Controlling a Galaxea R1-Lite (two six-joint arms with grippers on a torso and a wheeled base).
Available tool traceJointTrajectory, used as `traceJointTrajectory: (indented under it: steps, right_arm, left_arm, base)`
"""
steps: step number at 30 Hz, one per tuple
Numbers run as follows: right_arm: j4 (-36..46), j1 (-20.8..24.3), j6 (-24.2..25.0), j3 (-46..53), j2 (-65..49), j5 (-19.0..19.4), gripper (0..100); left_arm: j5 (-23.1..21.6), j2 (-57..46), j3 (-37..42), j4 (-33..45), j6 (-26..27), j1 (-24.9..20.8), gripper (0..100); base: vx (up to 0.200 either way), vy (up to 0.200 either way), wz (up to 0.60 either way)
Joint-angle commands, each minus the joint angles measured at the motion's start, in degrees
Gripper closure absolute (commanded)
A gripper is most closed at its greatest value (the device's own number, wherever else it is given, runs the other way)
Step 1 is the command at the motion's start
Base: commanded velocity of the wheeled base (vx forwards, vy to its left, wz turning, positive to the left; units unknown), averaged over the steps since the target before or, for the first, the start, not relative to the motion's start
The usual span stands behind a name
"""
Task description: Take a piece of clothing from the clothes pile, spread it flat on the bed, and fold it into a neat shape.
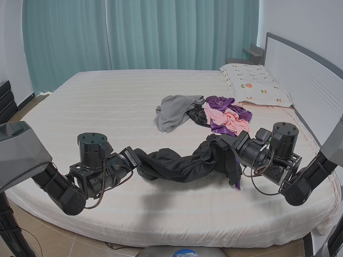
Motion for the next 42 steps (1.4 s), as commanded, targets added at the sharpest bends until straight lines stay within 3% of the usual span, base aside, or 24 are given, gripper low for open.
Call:
traceJointTrajectory:
  steps: [1, 42]
  right_arm:
    - [-0.02, 0.04, -0.09, -0.09, -0.09, -0.19, 100]
    - [-4.24, -0.4, -0.17, 0.61, -1.14, -0.36, 100]
  left_arm:
    - [0.03, -0.88, 0.08, -0.02, -0.03, 0.0, 100]
    - [0.12, -4.57, 0.78, -0.1, 0.32, 0.17, 100]
  base:
    - [0.0, 0.2, 0.0]
    - [0.0, 0.2, 0.0]
